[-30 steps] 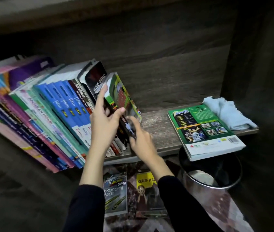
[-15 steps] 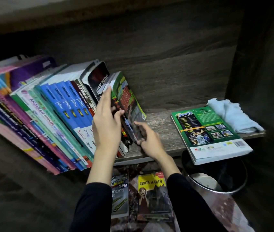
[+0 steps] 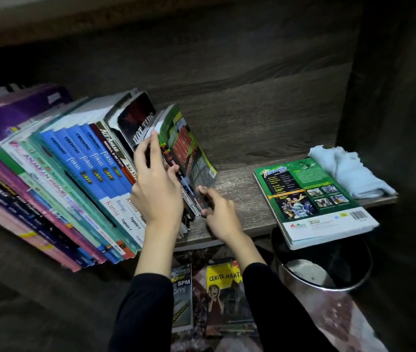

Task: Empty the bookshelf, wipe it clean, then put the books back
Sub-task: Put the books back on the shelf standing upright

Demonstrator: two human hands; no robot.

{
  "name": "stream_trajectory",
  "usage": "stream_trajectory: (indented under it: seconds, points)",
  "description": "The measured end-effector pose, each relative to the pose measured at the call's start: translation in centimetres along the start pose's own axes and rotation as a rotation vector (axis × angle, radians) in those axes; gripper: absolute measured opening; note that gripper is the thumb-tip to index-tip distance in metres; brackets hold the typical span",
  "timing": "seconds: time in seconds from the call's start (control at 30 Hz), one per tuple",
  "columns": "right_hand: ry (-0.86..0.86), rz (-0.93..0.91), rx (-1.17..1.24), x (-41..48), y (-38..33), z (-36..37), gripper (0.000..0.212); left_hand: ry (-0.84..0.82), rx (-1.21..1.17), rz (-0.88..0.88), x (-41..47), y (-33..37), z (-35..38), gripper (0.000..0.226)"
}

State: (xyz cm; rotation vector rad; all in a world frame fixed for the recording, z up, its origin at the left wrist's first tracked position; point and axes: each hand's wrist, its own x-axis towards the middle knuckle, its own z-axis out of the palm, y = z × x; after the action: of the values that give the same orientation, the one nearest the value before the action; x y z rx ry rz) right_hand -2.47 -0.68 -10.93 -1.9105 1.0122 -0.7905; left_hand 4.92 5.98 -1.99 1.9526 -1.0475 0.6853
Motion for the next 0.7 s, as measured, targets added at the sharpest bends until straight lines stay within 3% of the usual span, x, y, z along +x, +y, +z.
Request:
stream_trajectory:
  seconds: [0.17,0.4,0.47,0.57,0.7]
  points:
    - [-0.053,-0.014,0.048,-0.7,-0.9,-2.7,0.054,-0.079,-0.06,-0.025,-1.1,0.7,-0.5,0.062]
    - [0.37,0.032,-0.299,-3.1,-0.1,-11.7,0.035,-0.084,-0.208,-0.031,-4.2,3.6,0.4,0.05]
    - [0.41,0.128,-0.379,-4.0,1.3,-14.1,0.037,-0.202,-0.262,-0.038,-5.2,5.0,0.8,0.042]
    - [0.366,0.331,-0.51,-5.3,3.7,-16.3,0.053,-0.51,-0.305,-0.128,-7.0,6.8,2.1,0.033]
    - [0.301,0.503,-0.605,-6.1,5.6,-17.0,0.078,-0.877,-0.201,-0.223,-9.6,8.4,3.9,0.052]
